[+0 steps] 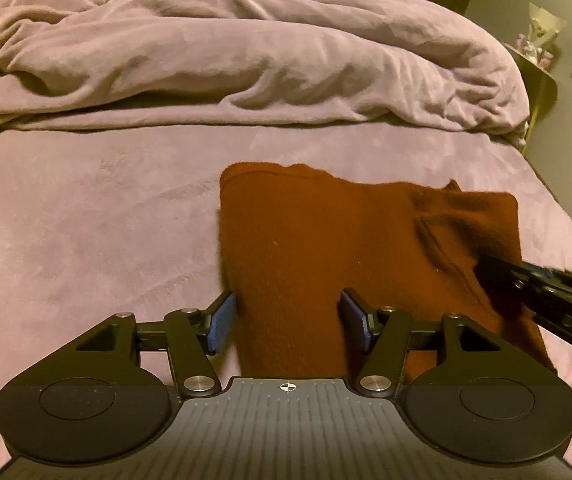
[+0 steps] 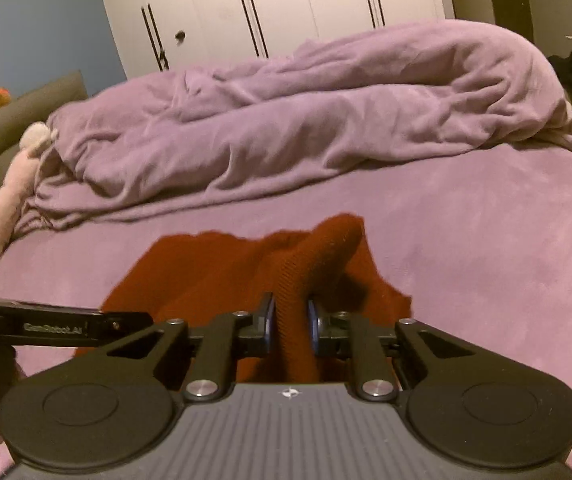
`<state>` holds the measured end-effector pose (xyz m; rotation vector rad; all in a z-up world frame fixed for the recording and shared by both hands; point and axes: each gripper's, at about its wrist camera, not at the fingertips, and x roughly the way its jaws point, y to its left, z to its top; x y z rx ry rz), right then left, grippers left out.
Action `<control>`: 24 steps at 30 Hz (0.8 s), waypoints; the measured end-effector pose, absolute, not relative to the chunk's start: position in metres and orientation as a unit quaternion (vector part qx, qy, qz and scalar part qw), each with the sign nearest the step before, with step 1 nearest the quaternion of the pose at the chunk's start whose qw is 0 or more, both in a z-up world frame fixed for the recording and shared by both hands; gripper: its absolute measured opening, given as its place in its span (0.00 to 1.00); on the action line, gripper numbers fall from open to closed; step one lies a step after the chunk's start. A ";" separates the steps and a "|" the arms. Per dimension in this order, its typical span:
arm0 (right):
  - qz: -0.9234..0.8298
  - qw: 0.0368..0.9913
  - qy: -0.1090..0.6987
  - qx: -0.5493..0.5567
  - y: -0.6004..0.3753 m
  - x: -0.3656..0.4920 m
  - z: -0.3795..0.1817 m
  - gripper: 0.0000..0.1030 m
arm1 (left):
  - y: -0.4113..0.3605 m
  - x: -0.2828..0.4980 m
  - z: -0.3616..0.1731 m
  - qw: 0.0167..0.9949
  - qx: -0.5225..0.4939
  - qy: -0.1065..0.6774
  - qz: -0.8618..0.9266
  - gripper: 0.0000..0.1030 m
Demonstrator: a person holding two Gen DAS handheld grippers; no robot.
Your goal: Fold small clothes
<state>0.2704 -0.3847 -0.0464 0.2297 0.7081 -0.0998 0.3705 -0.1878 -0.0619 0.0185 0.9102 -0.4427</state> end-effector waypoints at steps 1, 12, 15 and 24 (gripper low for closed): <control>-0.053 0.930 0.347 0.106 -0.384 0.272 -0.047 0.15 | -0.189 0.370 -0.063 0.875 0.012 0.435 -0.212 0.63; -0.084 0.911 0.389 0.109 -0.402 0.292 -0.077 0.18 | -0.184 0.376 -0.074 0.870 0.001 0.446 -0.209 0.80; -0.089 0.909 0.385 0.130 -0.408 0.284 -0.067 0.28 | -0.169 0.375 -0.074 0.863 -0.023 0.455 -0.220 0.83; -0.042 0.899 0.361 0.246 -0.434 0.197 -0.055 0.56 | -0.114 0.345 -0.061 0.852 -0.074 0.452 -0.252 0.89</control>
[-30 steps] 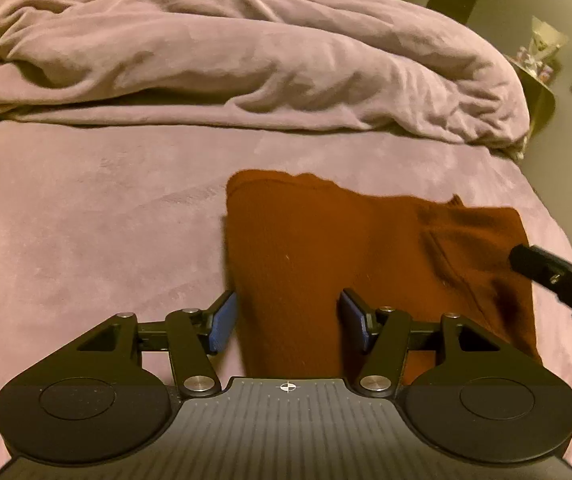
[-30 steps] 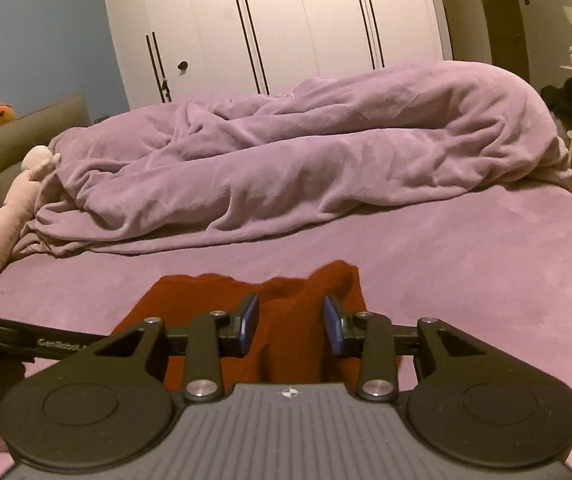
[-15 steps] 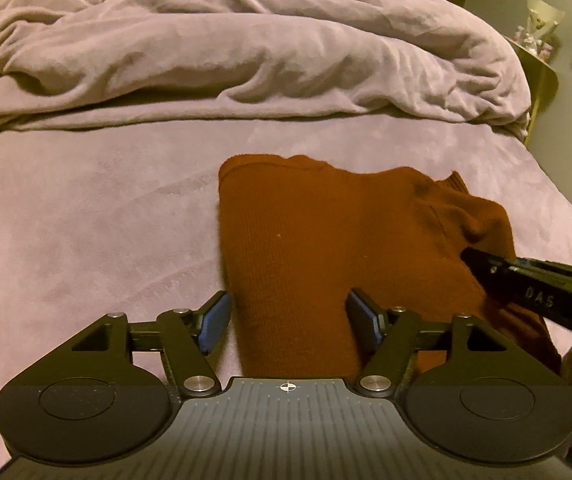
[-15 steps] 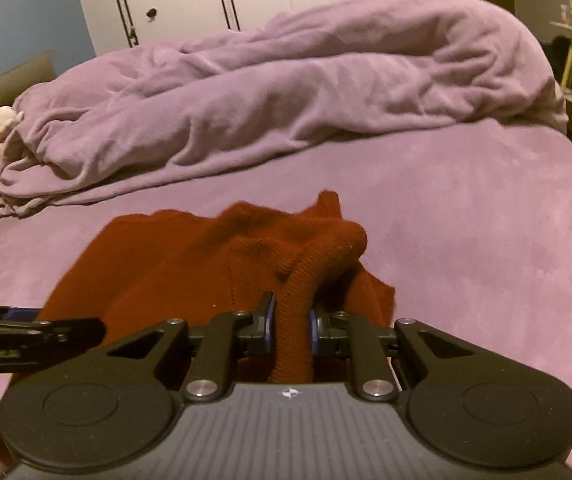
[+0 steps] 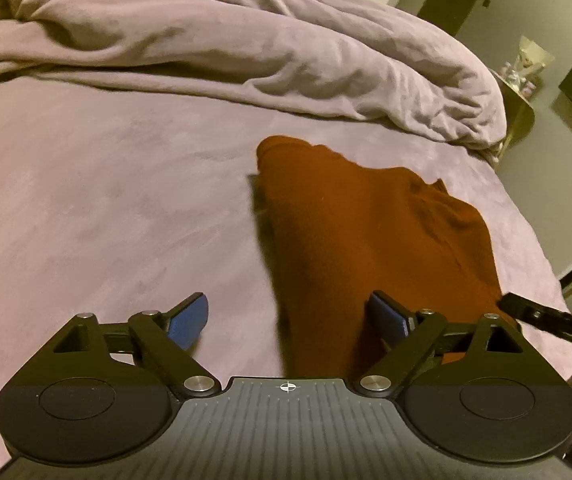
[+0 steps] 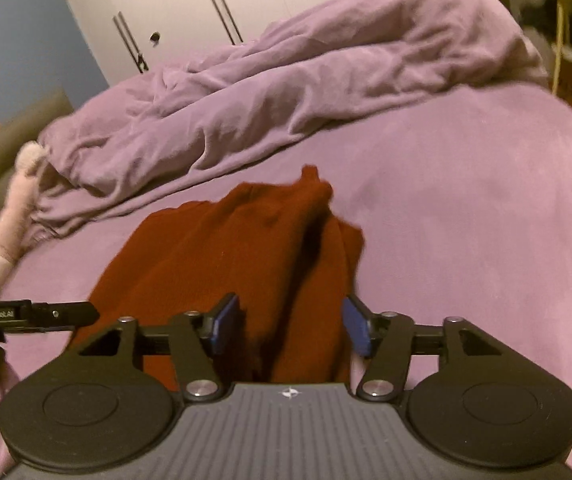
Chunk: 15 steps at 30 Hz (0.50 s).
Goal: Fold small clothes
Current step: 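Grasp the bundle end with the right tool and fold it over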
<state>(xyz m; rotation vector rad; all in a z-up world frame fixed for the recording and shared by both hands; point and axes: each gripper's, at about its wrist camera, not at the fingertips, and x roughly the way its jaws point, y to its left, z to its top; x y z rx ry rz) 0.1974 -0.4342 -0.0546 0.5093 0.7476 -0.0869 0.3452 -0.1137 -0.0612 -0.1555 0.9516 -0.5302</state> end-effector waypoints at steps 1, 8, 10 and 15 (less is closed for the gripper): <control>-0.028 0.890 0.359 0.279 -0.441 0.192 -0.057 0.57 | -0.112 0.343 -0.061 0.849 -0.080 0.455 -0.258 0.89; 0.019 0.836 0.359 0.414 -0.466 0.199 -0.089 0.64 | -0.126 0.363 -0.086 0.779 -0.157 0.512 -0.327 0.90; 0.034 0.827 0.351 0.439 -0.467 0.205 -0.098 0.69 | -0.130 0.374 -0.097 0.759 -0.189 0.522 -0.341 0.89; 0.055 0.821 0.327 0.464 -0.472 0.219 -0.109 0.68 | -0.136 0.396 -0.121 0.745 -0.236 0.531 -0.328 0.76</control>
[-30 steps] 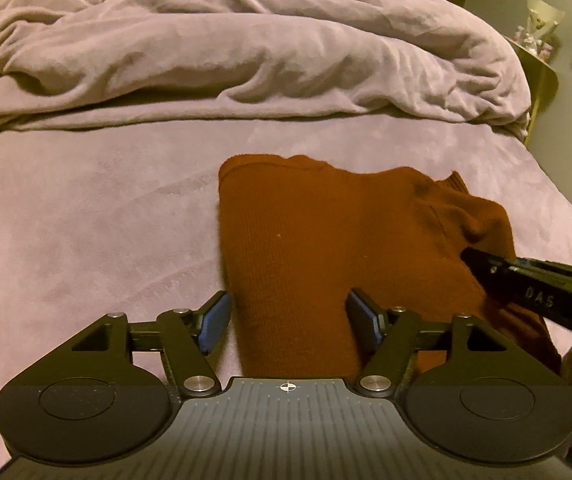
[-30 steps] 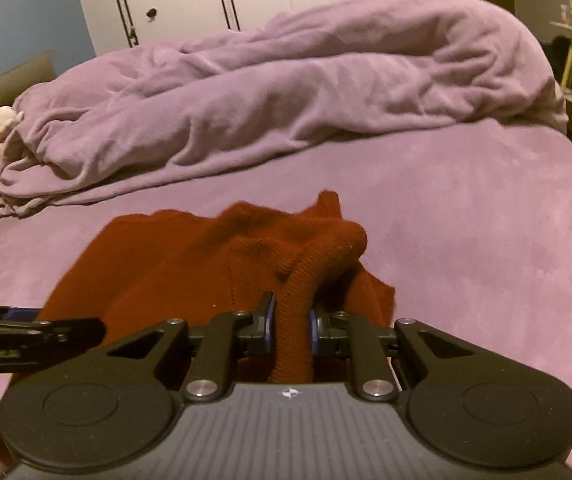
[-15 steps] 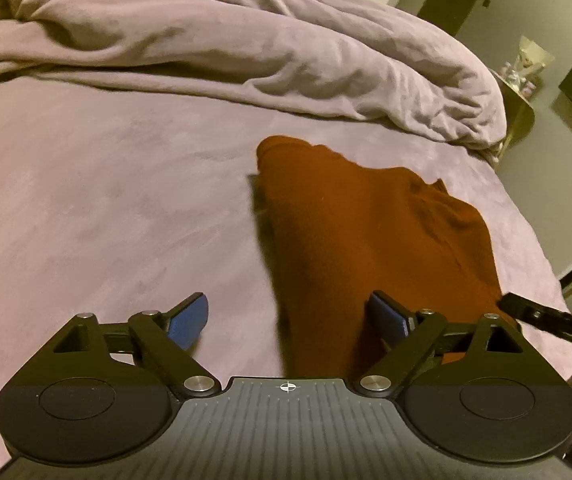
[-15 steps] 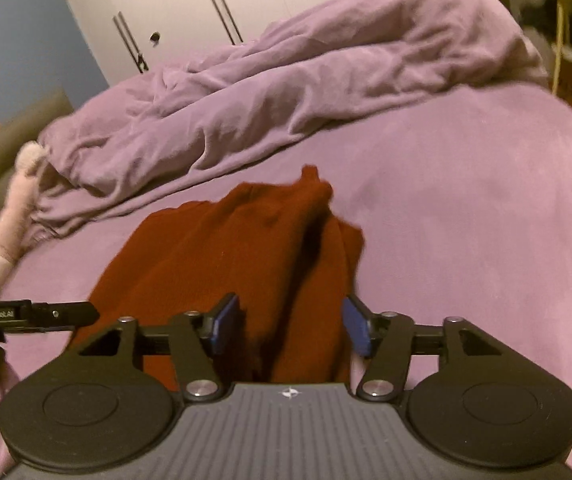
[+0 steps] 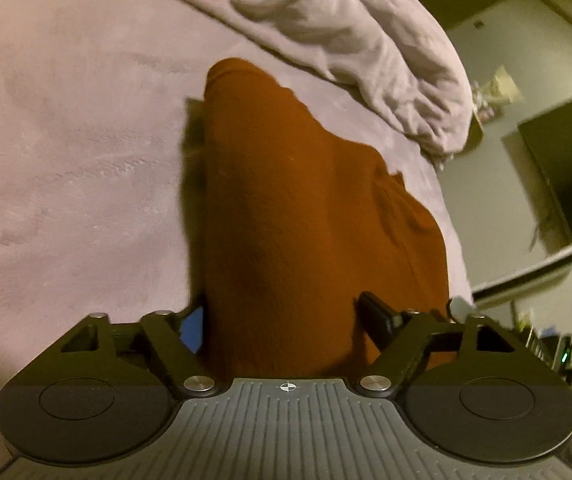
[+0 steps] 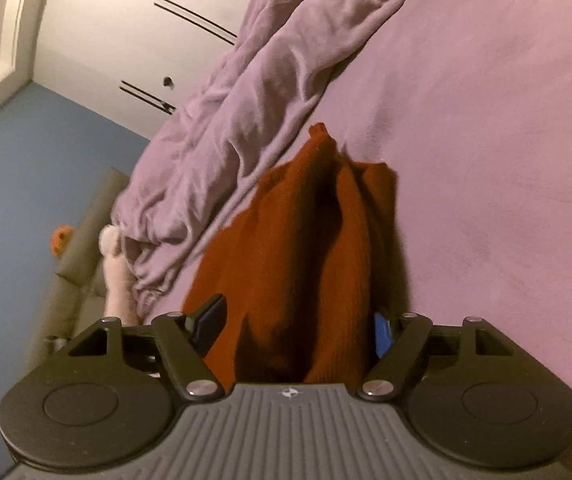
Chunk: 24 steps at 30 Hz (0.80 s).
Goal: Fold small clothes
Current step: 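Grasp the bundle end with the right tool and fold it over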
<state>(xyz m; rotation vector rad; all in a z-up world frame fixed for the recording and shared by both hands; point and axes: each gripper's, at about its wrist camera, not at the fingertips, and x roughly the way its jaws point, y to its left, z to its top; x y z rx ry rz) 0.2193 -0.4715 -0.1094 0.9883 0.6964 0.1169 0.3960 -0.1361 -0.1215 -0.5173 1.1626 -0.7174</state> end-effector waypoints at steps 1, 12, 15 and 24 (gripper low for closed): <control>0.054 0.821 0.327 0.464 -0.472 0.223 -0.111 0.66 | -0.138 0.398 -0.124 0.745 -0.241 0.529 -0.327 0.74; 0.047 0.837 0.318 0.443 -0.454 0.242 -0.097 0.20 | -0.133 0.395 -0.104 0.759 -0.231 0.509 -0.334 0.49; 0.056 0.845 0.317 0.428 -0.443 0.242 -0.080 0.18 | -0.131 0.387 -0.084 0.774 -0.209 0.494 -0.338 0.49; 0.085 0.846 0.328 0.411 -0.388 0.237 -0.055 0.17 | -0.088 0.353 -0.035 0.809 -0.133 0.469 -0.329 0.49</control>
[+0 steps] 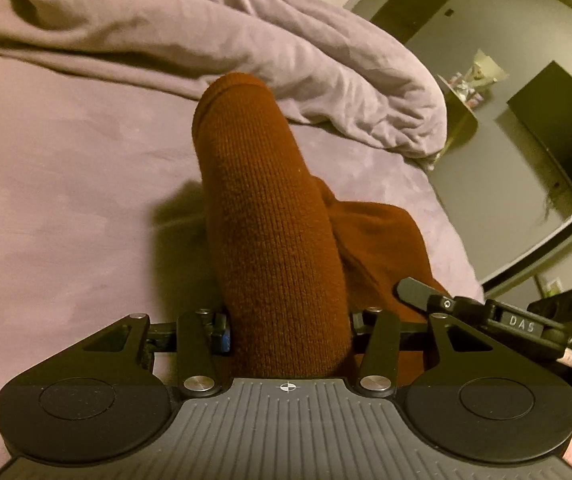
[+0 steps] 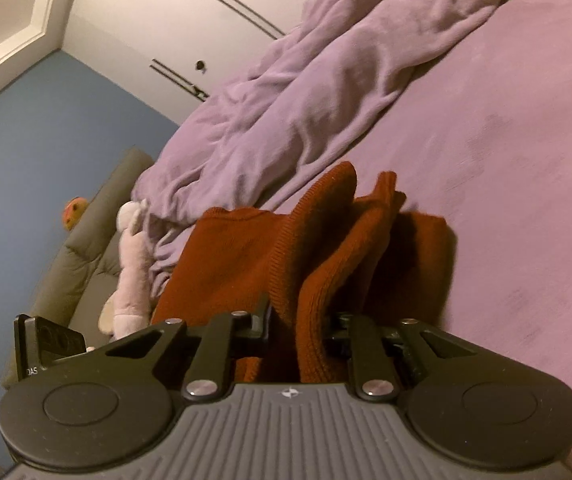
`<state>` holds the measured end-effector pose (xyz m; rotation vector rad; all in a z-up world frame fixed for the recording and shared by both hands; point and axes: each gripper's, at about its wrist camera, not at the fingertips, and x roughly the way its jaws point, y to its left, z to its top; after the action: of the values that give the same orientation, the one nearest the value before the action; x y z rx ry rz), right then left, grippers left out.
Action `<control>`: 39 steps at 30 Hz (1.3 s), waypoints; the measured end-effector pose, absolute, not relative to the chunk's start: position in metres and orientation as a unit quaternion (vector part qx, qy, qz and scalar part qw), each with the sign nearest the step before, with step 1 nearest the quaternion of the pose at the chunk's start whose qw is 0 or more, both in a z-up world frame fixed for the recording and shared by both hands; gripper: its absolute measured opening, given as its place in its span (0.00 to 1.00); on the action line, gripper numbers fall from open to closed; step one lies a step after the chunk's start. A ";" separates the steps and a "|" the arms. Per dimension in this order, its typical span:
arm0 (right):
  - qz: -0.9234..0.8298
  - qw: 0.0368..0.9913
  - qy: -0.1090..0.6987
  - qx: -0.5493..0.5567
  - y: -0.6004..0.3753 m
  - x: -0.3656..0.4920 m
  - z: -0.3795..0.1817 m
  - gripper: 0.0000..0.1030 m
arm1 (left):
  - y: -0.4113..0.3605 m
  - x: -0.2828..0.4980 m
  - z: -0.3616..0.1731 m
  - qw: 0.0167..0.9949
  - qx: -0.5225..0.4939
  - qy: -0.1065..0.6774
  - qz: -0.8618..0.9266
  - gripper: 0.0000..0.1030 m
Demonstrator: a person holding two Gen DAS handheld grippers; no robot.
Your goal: Fold small clothes
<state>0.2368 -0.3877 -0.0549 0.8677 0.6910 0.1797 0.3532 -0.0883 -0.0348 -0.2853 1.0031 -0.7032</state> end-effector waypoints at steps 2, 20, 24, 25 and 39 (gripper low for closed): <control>0.096 0.843 0.331 0.412 -0.372 0.234 -0.053 0.16 | -0.073 0.344 -0.028 0.817 -0.118 0.466 -0.316 0.49; -0.011 0.899 0.376 0.224 -0.276 0.179 -0.028 0.36 | 0.022 0.268 -0.035 0.880 -0.046 0.440 -0.172 0.70; 0.017 0.867 0.359 0.344 -0.277 0.144 -0.039 0.52 | 0.028 0.222 -0.043 0.876 -0.063 0.440 -0.185 0.73; 0.019 0.853 0.361 0.377 -0.277 0.137 -0.047 0.52 | 0.028 0.212 -0.048 0.874 -0.068 0.444 -0.185 0.73; 0.021 0.774 0.326 0.542 -0.275 0.103 -0.085 0.51 | -0.006 0.198 -0.082 0.901 -0.024 0.425 -0.080 0.73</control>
<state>0.1026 -0.2754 -0.0845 1.1743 0.7068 0.0461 0.1978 -0.0059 -0.0818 -0.0490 0.8800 -0.1662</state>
